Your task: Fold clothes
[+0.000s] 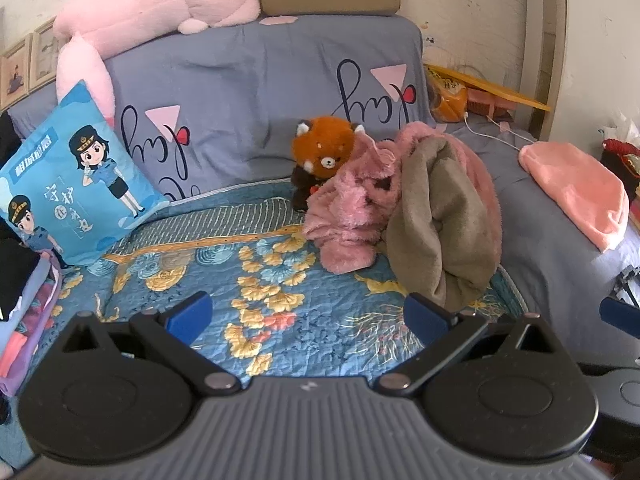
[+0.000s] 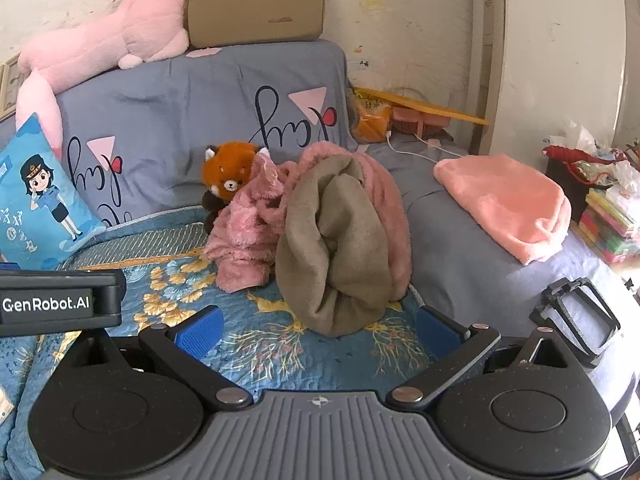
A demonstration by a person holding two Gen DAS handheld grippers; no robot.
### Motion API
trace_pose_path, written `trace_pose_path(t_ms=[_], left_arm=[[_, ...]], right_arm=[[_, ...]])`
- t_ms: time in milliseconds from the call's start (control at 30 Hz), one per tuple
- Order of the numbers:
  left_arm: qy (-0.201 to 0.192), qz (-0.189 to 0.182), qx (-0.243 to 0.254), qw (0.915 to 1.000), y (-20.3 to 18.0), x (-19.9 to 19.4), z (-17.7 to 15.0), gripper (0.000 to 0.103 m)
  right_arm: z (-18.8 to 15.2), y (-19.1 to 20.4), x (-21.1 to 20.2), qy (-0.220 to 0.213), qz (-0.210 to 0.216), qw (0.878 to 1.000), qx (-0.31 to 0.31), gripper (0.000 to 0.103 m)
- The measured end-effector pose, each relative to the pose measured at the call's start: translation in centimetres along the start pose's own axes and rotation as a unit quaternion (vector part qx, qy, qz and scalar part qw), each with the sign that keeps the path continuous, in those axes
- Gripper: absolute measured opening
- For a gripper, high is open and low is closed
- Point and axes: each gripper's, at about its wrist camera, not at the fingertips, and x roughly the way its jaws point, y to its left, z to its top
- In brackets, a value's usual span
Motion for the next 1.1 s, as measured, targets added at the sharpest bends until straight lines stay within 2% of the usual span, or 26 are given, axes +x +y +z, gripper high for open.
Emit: trace_pose_path(t_ms=[467, 1100], left_arm=[[0.002, 0.010, 0.004, 0.9999, -1.0, -0.3, 1.0, 0.103], [-0.001, 0.017, -0.003, 0.9999, -0.7, -1.2, 0.9, 0.103]], right_arm=[[-0.4, 0.6, -0.4, -0.010, -0.011, 1.000, -0.003, 0.103], [-0.1, 0.9, -1.2, -0.012, -0.004, 1.000, -0.005, 0.103]])
